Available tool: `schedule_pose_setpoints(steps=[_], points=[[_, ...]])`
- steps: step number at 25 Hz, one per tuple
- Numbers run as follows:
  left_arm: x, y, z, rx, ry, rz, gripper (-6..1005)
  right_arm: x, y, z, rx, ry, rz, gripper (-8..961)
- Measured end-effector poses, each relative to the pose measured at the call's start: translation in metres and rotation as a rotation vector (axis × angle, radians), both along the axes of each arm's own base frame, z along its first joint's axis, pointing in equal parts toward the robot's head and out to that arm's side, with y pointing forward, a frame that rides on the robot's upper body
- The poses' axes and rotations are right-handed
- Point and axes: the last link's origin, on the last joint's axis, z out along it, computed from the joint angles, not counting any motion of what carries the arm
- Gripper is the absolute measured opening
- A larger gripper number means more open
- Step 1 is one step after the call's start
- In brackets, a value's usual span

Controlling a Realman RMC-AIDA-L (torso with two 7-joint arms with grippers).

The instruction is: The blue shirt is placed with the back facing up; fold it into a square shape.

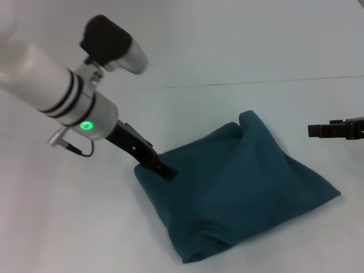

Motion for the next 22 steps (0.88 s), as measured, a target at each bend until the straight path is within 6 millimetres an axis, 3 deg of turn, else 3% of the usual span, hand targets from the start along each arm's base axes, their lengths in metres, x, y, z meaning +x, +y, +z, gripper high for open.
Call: schedule_pose_setpoints(steps=[11, 22], points=[[0.006, -0.001, -0.03, -0.004, 0.048, -0.04, 950, -0.005, 0.001, -0.007, -0.01, 0.036, 0.037, 776], [0.009, 0.0, -0.035, 0.01, 0.048, -0.048, 917, -0.001, -0.002, -0.013, -0.028, 0.05, 0.043, 777]])
